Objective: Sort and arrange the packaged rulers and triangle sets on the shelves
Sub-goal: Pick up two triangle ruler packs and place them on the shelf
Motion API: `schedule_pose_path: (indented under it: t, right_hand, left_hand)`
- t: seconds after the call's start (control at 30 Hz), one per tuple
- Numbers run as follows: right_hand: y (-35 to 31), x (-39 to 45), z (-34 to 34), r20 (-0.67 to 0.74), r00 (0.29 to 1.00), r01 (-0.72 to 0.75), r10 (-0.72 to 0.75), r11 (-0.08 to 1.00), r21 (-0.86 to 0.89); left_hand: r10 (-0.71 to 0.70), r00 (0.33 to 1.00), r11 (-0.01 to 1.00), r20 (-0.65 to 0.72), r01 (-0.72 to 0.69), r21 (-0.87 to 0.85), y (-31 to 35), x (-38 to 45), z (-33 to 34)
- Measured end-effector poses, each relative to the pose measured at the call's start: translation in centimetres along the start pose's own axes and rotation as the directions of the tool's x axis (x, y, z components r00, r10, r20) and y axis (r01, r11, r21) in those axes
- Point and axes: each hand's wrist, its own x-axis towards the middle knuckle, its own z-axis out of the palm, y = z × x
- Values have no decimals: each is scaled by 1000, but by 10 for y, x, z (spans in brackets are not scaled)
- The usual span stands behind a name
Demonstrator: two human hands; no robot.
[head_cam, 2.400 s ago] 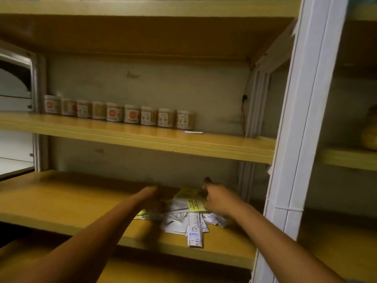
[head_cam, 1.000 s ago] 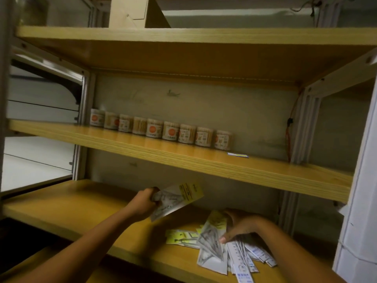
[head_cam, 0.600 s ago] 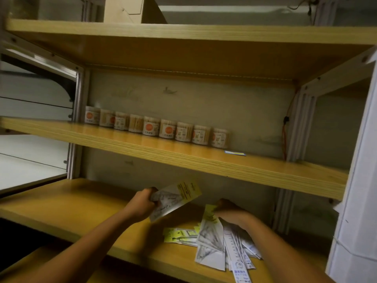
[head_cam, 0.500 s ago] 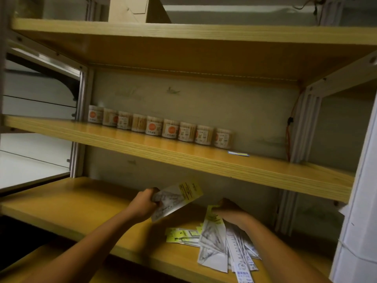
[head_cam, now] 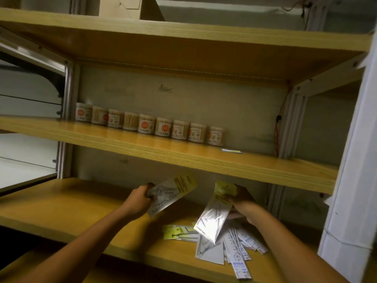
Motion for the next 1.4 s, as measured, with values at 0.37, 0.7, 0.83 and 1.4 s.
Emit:
schedule_pose_path:
  t: [0.37, 0.7, 0.83, 1.4]
  right_hand:
    - [20, -56, -11, -42, 983, -140, 179, 877, 459]
    - [19, -152, -76, -9, 999, 54, -54, 961, 270]
    - [31, -195, -134, -22, 979, 204, -204, 979, -14]
    - [150, -336, -404, -443, 895, 147, 49, 906, 398]
  left_hand:
    - [19, 992, 999, -122, -22, -24, 24, -33, 9]
    - [-1, 983, 989, -185, -26, -147, 99, -116, 20]
    - [24, 987, 982, -162, -54, -181, 137, -158, 50]
    - [307, 938, 897, 164, -227, -379, 315, -216, 255]
